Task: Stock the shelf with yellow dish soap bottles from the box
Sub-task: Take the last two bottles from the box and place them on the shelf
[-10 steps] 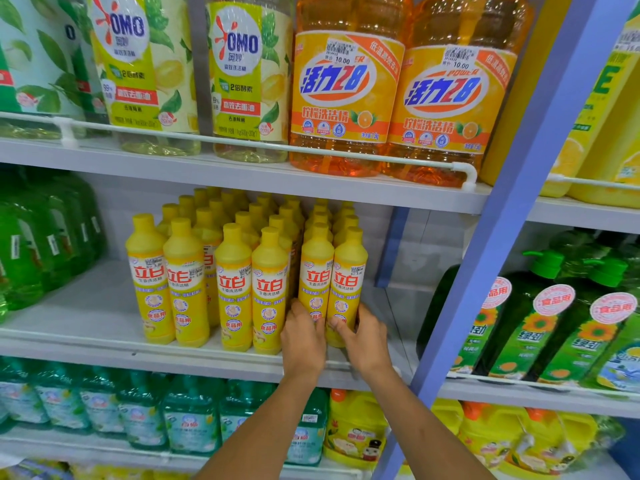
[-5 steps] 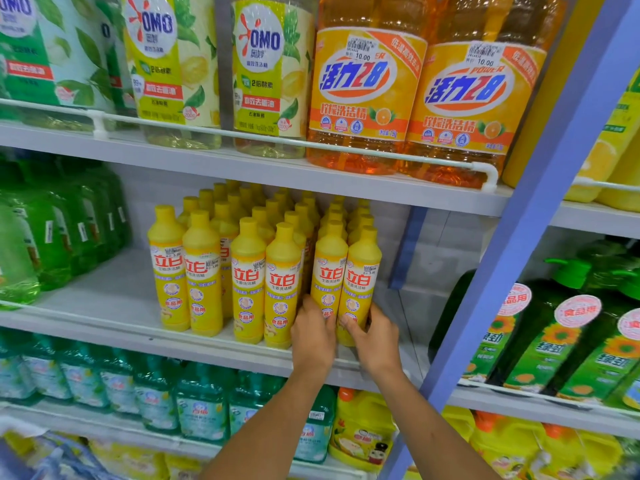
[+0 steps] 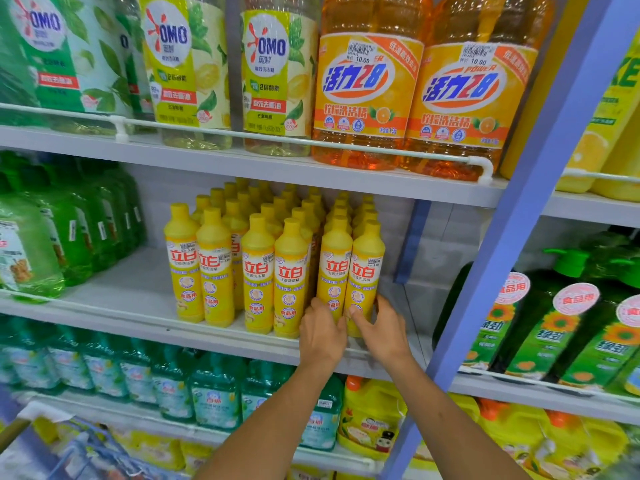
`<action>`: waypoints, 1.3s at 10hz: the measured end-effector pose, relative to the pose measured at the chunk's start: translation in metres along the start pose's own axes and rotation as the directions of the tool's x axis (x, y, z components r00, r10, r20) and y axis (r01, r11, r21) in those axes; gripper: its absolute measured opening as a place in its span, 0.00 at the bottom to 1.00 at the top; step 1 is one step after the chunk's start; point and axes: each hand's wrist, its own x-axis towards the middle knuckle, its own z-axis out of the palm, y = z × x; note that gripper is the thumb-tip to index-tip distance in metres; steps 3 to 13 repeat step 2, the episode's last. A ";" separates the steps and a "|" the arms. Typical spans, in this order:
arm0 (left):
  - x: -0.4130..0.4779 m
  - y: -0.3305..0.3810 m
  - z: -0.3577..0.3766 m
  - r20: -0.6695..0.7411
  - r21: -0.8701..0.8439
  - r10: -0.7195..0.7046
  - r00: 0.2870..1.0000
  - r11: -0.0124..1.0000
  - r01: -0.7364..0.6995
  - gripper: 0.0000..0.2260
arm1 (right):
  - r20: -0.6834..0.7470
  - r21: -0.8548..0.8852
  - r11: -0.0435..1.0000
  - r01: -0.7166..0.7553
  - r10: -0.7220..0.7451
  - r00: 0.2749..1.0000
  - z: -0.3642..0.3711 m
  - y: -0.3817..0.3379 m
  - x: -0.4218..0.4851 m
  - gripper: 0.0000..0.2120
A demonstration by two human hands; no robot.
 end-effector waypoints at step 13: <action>-0.025 -0.002 -0.048 0.183 0.277 0.263 0.947 0.911 -0.307 0.21 | 0.086 -0.384 0.920 0.074 -0.044 0.995 -0.020 -0.018 -0.025 0.25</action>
